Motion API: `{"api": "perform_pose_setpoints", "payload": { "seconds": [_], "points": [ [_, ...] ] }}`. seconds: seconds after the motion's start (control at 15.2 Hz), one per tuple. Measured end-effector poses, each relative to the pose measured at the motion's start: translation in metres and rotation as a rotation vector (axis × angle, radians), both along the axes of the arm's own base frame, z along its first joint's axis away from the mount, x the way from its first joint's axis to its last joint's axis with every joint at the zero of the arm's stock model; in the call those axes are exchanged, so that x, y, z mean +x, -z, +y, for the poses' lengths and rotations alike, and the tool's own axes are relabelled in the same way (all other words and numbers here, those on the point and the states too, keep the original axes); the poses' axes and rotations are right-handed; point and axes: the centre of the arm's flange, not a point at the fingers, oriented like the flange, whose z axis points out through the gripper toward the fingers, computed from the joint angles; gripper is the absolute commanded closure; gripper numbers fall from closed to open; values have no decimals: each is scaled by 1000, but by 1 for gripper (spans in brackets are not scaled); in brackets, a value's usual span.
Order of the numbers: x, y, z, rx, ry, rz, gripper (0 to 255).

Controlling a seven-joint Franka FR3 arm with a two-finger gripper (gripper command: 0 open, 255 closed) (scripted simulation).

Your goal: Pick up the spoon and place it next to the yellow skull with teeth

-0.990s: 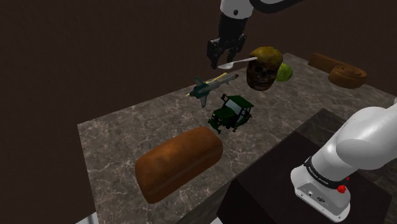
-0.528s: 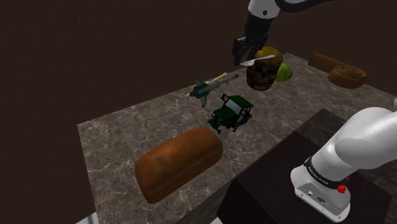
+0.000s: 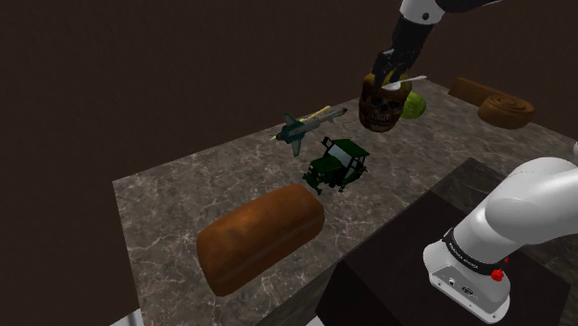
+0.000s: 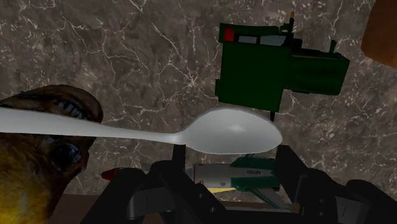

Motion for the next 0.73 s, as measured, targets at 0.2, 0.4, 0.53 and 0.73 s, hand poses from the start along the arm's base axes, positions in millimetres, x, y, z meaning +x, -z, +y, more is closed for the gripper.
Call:
{"api": "perform_pose_setpoints", "payload": {
  "seconds": [0.2, 0.4, 0.53, 0.73],
  "points": [
    [-12, 2, -38, 0, 0, 1, 255],
    [-18, 2, -77, 0, 0, 0, 255],
    [-25, 0, -103, 0, 0, 0, 255],
    [-35, -1, -141, 1, 0, 0, 255]
  ]
}}
